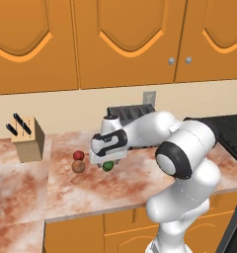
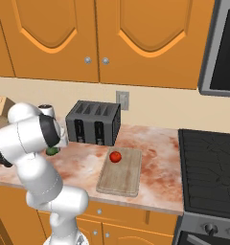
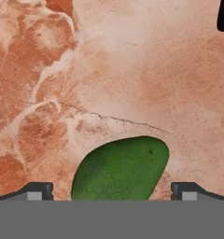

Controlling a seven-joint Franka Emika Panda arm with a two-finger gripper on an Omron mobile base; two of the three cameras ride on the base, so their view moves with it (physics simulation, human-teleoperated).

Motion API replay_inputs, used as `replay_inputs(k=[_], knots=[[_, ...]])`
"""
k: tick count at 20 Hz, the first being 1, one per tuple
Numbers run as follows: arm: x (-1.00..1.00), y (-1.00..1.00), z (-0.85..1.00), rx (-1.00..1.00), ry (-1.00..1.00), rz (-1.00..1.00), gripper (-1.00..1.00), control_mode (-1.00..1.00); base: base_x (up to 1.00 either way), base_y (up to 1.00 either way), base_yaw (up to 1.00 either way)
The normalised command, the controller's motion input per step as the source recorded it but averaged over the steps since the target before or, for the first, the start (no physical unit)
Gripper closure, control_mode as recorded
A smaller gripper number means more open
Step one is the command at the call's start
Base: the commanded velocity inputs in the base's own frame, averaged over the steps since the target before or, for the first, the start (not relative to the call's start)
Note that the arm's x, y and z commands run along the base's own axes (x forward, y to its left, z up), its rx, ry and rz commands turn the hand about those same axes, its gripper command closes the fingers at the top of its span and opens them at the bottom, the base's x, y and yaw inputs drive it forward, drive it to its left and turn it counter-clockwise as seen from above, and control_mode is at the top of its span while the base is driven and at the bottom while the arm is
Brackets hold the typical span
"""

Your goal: Place the avocado, onion, tomato, and bell pepper on the cutting board.

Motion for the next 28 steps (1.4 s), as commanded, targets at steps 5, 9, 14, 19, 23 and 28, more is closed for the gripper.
replay_inputs(k=[5,9,14,19,23,28], knots=[[0.02,0.04,-0.19,0.00,0.03,0.00,1.00,-1.00,0.00,0.00,0.00],[0.01,0.04,-0.15,0.00,0.02,0.00,1.00,-1.00,0.00,0.00,0.00],[-0.03,-0.03,0.02,0.00,0.00,0.00,1.00,-1.00,0.00,0.00,0.00],[-0.32,-0.16,0.43,0.00,0.00,0.00,1.00,-1.00,0.00,0.00,0.00],[-0.57,-0.21,0.56,0.00,-0.01,0.00,1.00,-1.00,0.00,0.00,0.00],[-0.66,-0.16,0.52,0.00,-0.05,0.00,1.00,-1.00,0.00,0.00,0.00]])
